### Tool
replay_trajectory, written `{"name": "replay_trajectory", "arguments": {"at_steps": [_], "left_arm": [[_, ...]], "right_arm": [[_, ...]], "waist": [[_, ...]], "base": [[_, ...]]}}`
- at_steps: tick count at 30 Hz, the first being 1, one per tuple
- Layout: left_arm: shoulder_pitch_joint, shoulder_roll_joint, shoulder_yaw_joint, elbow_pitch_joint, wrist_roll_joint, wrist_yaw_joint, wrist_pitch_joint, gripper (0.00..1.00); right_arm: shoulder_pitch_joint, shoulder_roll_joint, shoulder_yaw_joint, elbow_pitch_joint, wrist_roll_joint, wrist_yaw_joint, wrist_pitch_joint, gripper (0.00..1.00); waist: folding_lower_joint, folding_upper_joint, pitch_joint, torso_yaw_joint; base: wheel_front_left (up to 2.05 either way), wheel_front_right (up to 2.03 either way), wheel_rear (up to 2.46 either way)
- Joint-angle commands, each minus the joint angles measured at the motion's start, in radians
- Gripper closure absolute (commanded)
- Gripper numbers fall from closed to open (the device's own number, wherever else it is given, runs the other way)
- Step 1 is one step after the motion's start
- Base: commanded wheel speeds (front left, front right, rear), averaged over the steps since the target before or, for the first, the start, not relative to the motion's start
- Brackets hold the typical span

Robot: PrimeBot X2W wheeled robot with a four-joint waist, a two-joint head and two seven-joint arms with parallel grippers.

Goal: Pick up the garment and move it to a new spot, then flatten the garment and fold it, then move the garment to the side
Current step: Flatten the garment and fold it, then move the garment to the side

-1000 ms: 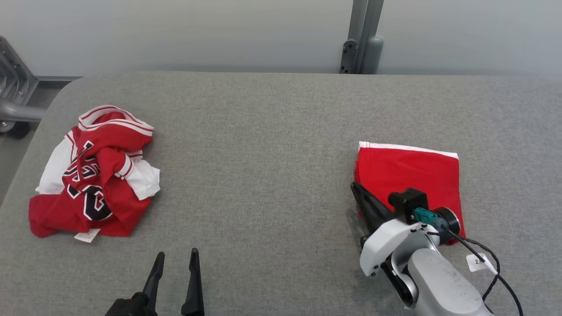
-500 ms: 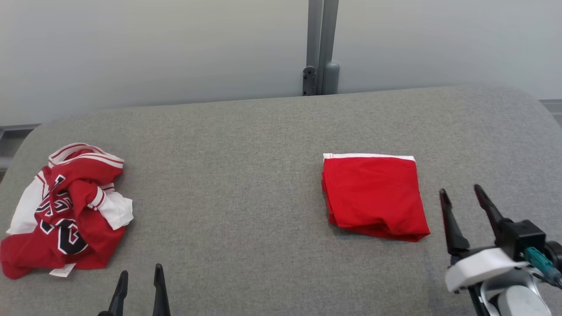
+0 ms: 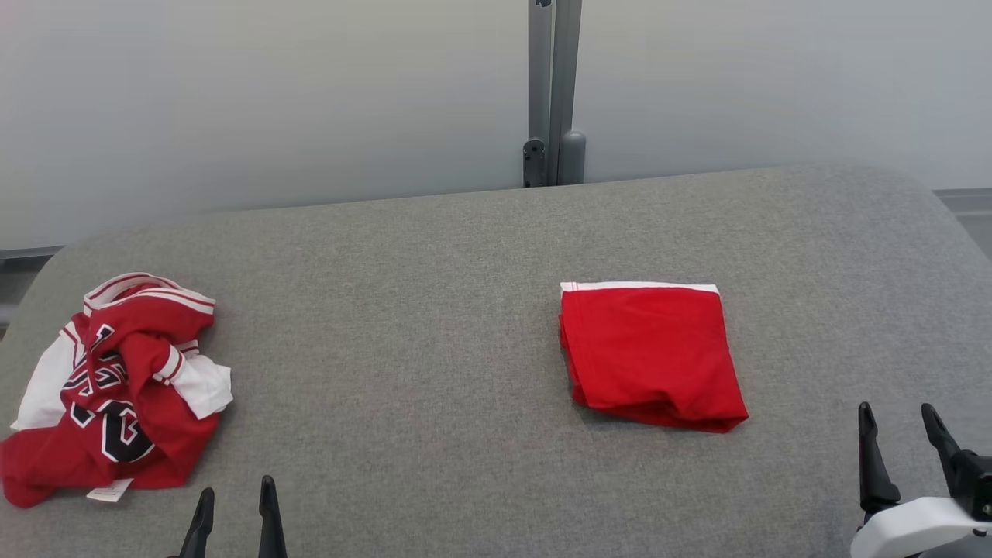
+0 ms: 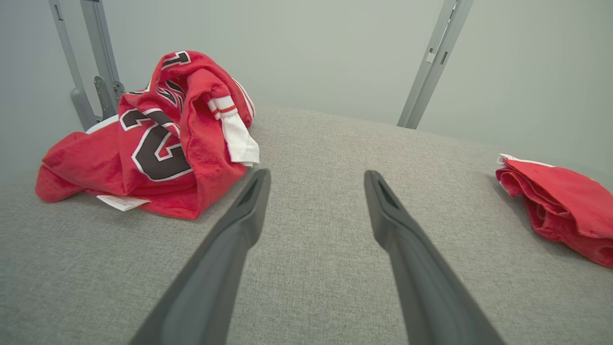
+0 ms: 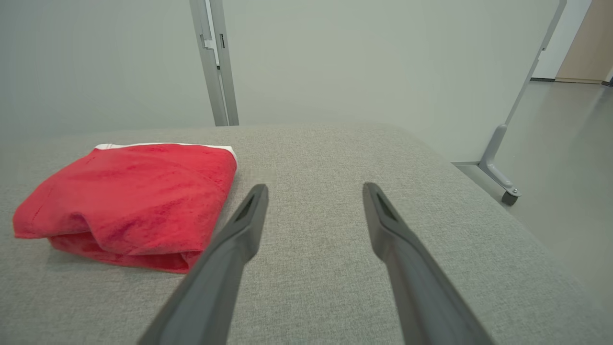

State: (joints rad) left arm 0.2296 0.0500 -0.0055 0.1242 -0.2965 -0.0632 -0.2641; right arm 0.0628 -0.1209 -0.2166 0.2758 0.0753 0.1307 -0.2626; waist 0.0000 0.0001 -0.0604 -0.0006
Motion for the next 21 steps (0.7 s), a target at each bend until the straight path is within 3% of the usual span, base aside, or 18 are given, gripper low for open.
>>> {"name": "replay_trajectory", "arguments": {"at_steps": [1,8,11,16,21], "left_arm": [[-0.003,0.002,0.006,0.002,0.010,-0.008,0.000,0.00],[0.001,0.001,0.006,-0.003,0.010,-0.015,0.000,0.00],[-0.002,0.001,0.003,-0.010,0.009,-0.015,0.000,0.00],[-0.013,0.001,-0.011,-0.015,0.007,-0.015,0.000,0.00],[-0.050,0.002,-0.047,-0.012,0.015,-0.021,0.000,0.00]], "right_arm": [[0.009,0.002,0.005,0.013,-0.002,0.000,-0.003,0.00],[-0.017,0.007,0.042,0.055,0.033,0.000,-0.003,0.00],[-0.079,-0.013,0.099,0.079,0.131,0.000,0.012,0.00],[-0.211,-0.078,0.170,0.131,0.377,0.000,0.287,0.00],[-0.354,-0.100,0.173,0.221,0.493,0.000,0.538,0.00]], "waist": [[0.0000,-0.0001,0.000,0.005],[0.0000,-0.0001,0.002,0.022],[0.0000,-0.0001,0.010,0.028],[0.0000,-0.0001,0.039,0.040],[0.0000,-0.0001,0.102,0.073]], "base": [[0.00,0.00,0.00],[0.00,0.00,0.00],[0.00,0.00,0.00],[0.00,0.00,0.00],[0.00,0.00,0.00]]}}
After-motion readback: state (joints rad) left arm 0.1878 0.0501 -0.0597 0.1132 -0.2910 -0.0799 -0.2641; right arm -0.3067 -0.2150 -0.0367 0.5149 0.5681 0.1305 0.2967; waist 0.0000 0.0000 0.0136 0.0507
